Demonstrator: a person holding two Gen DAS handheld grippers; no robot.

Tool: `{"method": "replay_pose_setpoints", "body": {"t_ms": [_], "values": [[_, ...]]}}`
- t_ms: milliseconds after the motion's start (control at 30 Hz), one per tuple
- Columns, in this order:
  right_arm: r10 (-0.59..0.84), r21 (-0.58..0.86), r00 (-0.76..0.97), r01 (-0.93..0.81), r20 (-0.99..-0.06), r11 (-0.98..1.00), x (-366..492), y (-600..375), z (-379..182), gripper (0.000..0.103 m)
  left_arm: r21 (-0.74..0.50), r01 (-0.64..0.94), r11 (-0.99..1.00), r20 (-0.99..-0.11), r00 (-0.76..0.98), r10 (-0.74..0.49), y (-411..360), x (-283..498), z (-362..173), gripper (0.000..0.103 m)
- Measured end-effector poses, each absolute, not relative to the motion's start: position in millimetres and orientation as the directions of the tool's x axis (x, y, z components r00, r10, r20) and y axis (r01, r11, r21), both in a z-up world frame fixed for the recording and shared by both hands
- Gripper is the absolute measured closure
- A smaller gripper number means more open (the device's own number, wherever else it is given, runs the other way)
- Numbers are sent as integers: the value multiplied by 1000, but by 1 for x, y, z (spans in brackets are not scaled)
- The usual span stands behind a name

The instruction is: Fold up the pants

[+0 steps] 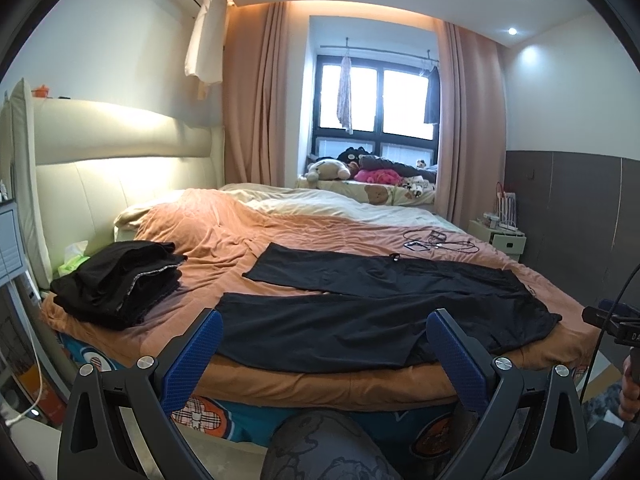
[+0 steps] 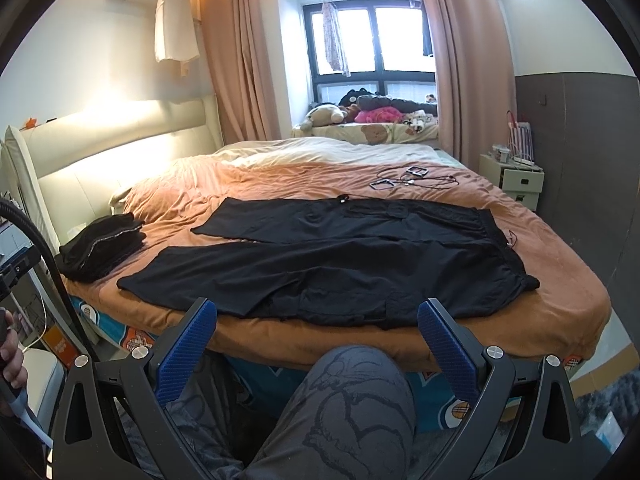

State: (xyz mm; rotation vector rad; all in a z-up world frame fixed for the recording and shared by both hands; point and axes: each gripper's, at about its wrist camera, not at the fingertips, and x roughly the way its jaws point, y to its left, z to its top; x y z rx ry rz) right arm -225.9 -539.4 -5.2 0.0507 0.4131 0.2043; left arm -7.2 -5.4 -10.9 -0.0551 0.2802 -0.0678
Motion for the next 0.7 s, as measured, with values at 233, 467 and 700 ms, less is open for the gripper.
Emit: {"method": "replay_pose_setpoints", "body": {"t_ms": [233, 467, 700], "values": [[214, 95, 895, -192, -392, 977, -226, -541, -3, 2, -66, 64, 996, -279, 957, -80, -6, -8, -11, 0], [209, 102, 894, -184, -395, 978, -226, -544, -5, 2, -75, 62, 995, -285, 955, -81, -2, -7, -12, 0], [203, 100, 898, -177, -391, 979, -227, -544, -3, 2, -87, 59, 995, -292, 953, -82, 4, -3, -12, 0]]}}
